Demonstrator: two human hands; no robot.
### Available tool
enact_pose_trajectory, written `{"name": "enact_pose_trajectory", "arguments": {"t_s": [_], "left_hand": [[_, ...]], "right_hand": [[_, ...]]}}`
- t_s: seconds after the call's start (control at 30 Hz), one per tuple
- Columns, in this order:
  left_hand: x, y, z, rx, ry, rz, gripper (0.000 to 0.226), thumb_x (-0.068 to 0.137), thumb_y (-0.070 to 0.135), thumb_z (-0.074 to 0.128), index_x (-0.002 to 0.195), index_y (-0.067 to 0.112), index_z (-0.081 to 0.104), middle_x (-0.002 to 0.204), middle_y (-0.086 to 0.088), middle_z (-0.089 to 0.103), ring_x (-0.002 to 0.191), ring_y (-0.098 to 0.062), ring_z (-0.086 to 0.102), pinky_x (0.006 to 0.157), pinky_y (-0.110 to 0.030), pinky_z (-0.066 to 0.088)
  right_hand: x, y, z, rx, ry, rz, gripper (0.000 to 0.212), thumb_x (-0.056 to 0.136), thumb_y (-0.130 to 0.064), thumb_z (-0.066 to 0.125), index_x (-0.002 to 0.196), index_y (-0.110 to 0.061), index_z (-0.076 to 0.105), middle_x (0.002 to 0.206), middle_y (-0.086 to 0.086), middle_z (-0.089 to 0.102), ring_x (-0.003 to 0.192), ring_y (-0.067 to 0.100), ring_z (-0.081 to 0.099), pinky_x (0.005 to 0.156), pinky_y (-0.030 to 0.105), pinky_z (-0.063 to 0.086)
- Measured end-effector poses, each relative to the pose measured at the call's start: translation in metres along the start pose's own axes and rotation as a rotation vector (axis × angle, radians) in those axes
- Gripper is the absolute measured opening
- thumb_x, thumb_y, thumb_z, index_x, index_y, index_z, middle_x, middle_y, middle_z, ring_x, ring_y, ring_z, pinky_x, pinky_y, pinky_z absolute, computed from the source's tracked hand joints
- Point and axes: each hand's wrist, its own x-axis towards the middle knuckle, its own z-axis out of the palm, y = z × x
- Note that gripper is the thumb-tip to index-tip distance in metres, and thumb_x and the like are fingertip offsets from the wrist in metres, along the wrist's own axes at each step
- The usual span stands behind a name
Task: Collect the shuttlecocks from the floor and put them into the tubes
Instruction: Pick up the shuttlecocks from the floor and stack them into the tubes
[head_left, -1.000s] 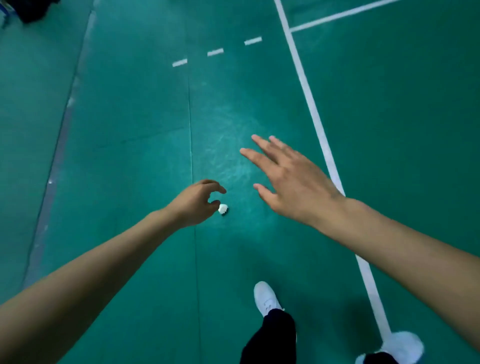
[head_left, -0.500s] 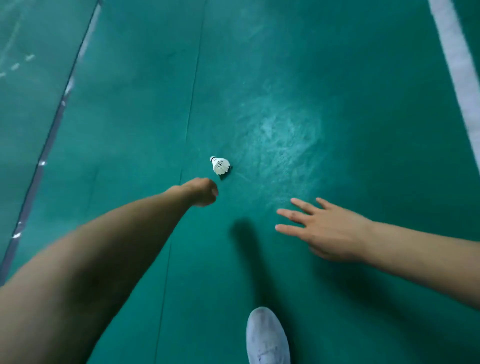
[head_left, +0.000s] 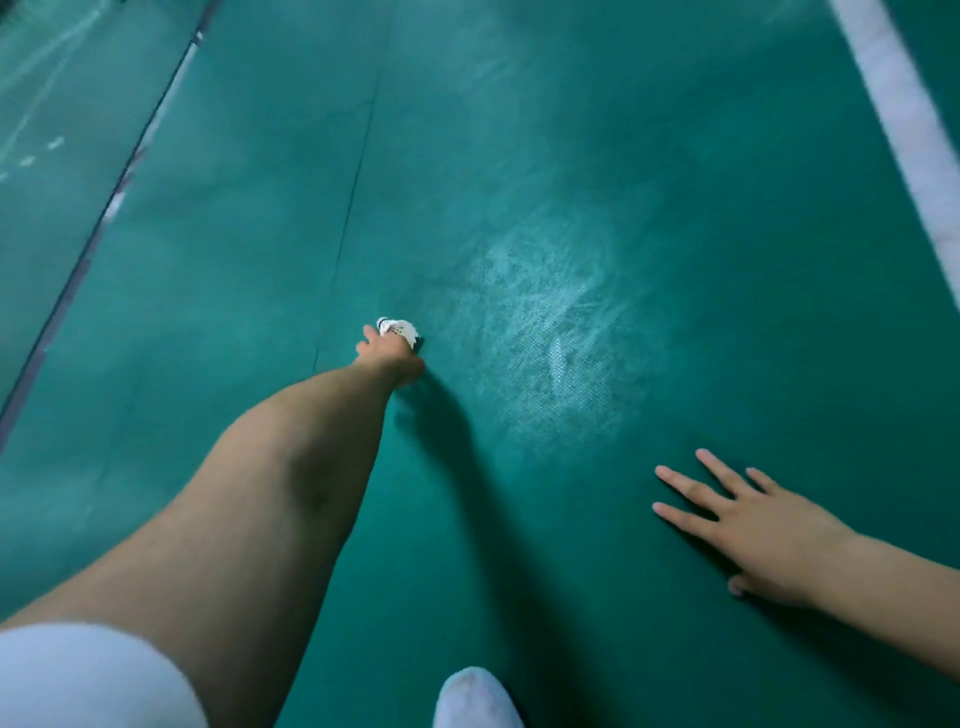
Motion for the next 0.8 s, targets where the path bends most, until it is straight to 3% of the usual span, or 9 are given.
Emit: {"name": "enact_pose_trajectory", "arguments": {"t_s": [0.07, 0.13, 0.17, 0.27, 0.37, 0.47, 0.63, 0.77, 0.8], "left_hand": [[-0.001, 0.004, 0.004, 0.005, -0.027, 0.006, 0.055, 0.093, 0.020, 0.056, 0.143, 0.001, 0.043, 0.156, -0.023, 0.027, 0.131, -0.039, 0.046, 0.106, -0.040, 0.043], [0.002, 0.007, 0.005, -0.030, -0.017, 0.064, 0.036, 0.090, 0.016, 0.054, 0.124, 0.005, 0.052, 0.137, -0.021, 0.046, 0.104, -0.032, 0.055, 0.087, -0.035, 0.048], [0.004, 0.008, 0.004, -0.042, 0.005, 0.086, 0.029, 0.088, 0.015, 0.053, 0.116, 0.008, 0.051, 0.130, -0.018, 0.049, 0.097, -0.030, 0.055, 0.083, -0.034, 0.048], [0.012, 0.006, -0.003, -0.043, 0.044, 0.114, 0.034, 0.082, 0.012, 0.053, 0.115, 0.011, 0.055, 0.122, -0.013, 0.055, 0.099, -0.029, 0.059, 0.085, -0.038, 0.053], [0.013, 0.005, -0.012, 0.001, 0.021, 0.114, 0.006, 0.084, 0.013, 0.054, 0.088, 0.014, 0.057, 0.107, -0.013, 0.063, 0.080, -0.026, 0.056, 0.072, -0.032, 0.048], [0.018, 0.005, -0.009, 0.045, -0.006, 0.101, 0.012, 0.089, 0.016, 0.050, 0.094, 0.010, 0.059, 0.112, -0.016, 0.062, 0.087, -0.030, 0.058, 0.072, -0.032, 0.047], [0.021, 0.003, -0.002, -0.026, 0.051, 0.033, 0.021, 0.090, 0.023, 0.059, 0.103, 0.007, 0.059, 0.119, -0.017, 0.059, 0.103, -0.033, 0.062, 0.089, -0.040, 0.056], [0.012, 0.014, -0.007, -0.033, 0.212, 0.091, 0.038, 0.092, 0.047, 0.065, 0.093, 0.009, 0.059, 0.099, -0.010, 0.062, 0.089, -0.031, 0.057, 0.077, -0.041, 0.054], [0.009, 0.022, -0.009, -0.039, 0.253, 0.154, 0.033, 0.091, 0.041, 0.067, 0.091, 0.010, 0.058, 0.098, -0.010, 0.062, 0.090, -0.031, 0.056, 0.076, -0.042, 0.054]], "right_hand": [[0.002, 0.004, 0.002, 0.001, -0.020, -0.016, 0.109, 0.094, -0.044, 0.067, 0.159, -0.042, -0.020, 0.156, -0.010, -0.047, 0.152, 0.036, -0.030, 0.127, 0.055, 0.008], [0.005, 0.005, 0.005, 0.002, -0.028, -0.020, 0.111, 0.094, -0.040, 0.069, 0.159, -0.043, -0.021, 0.155, -0.011, -0.049, 0.152, 0.035, -0.032, 0.127, 0.056, 0.007], [0.006, 0.005, 0.006, 0.007, -0.025, -0.019, 0.111, 0.094, -0.039, 0.069, 0.159, -0.043, -0.021, 0.154, -0.011, -0.049, 0.151, 0.035, -0.033, 0.127, 0.056, 0.006], [0.008, 0.006, 0.009, 0.020, -0.009, -0.020, 0.111, 0.094, -0.036, 0.069, 0.158, -0.043, -0.021, 0.155, -0.013, -0.049, 0.150, 0.034, -0.034, 0.127, 0.057, 0.005], [0.010, 0.007, 0.011, 0.030, 0.000, -0.029, 0.111, 0.094, -0.036, 0.069, 0.158, -0.044, -0.021, 0.155, -0.014, -0.048, 0.150, 0.033, -0.035, 0.127, 0.056, 0.004], [0.011, 0.006, 0.013, 0.047, 0.010, -0.028, 0.112, 0.093, -0.035, 0.070, 0.158, -0.045, -0.020, 0.155, -0.014, -0.048, 0.150, 0.033, -0.036, 0.127, 0.056, 0.003], [0.011, 0.007, 0.011, 0.057, -0.001, -0.030, 0.111, 0.094, -0.033, 0.070, 0.159, -0.045, -0.018, 0.154, -0.016, -0.048, 0.150, 0.031, -0.035, 0.127, 0.054, 0.003], [0.014, 0.010, 0.008, 0.056, -0.023, -0.046, 0.113, 0.093, -0.035, 0.072, 0.158, -0.046, -0.019, 0.152, -0.018, -0.049, 0.150, 0.030, -0.035, 0.127, 0.053, 0.004], [0.015, 0.011, 0.008, 0.057, -0.022, -0.051, 0.113, 0.092, -0.035, 0.073, 0.158, -0.046, -0.018, 0.152, -0.018, -0.049, 0.150, 0.030, -0.035, 0.127, 0.053, 0.004]]}}
